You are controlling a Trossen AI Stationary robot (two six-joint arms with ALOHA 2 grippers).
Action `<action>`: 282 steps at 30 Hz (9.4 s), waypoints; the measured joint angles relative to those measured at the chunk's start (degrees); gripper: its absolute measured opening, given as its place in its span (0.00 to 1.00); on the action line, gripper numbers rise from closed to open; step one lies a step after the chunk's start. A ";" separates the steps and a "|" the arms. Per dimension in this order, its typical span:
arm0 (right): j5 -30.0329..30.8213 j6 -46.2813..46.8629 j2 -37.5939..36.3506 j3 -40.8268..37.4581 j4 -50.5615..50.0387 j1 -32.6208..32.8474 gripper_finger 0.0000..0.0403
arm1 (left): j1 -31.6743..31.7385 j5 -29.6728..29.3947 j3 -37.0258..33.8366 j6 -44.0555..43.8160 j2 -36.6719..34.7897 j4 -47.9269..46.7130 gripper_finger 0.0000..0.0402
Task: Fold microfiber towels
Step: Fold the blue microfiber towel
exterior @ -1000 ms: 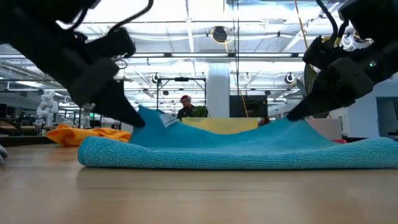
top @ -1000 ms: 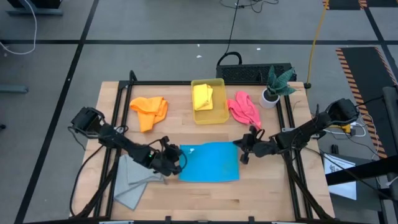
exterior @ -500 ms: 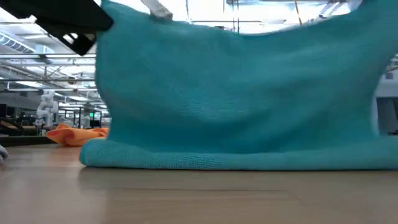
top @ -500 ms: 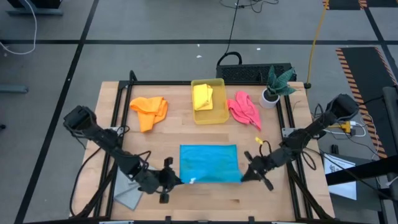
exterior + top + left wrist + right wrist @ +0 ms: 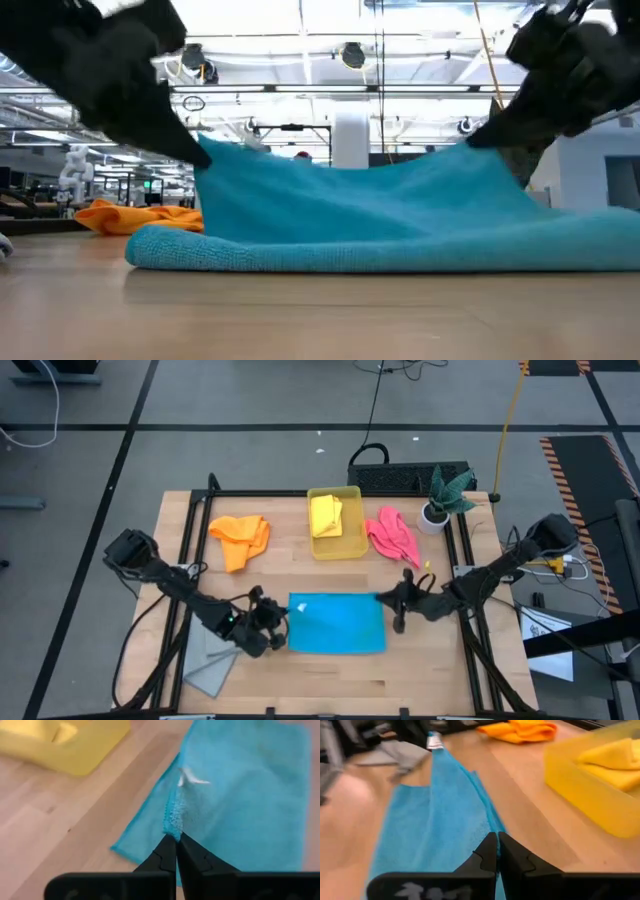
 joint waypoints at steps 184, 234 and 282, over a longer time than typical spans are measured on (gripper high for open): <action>-5.68 -4.28 8.55 -6.01 6.69 -13.52 0.24 | 12.52 5.13 -2.65 -1.03 7.02 2.60 0.29; -28.43 -4.47 16.73 -5.58 27.65 -10.29 0.00 | 14.91 6.63 -2.72 6.60 9.87 15.20 0.29; -25.17 -5.84 5.06 -4.90 -4.89 -18.47 0.00 | 5.00 18.37 -0.81 -3.42 7.61 6.72 0.29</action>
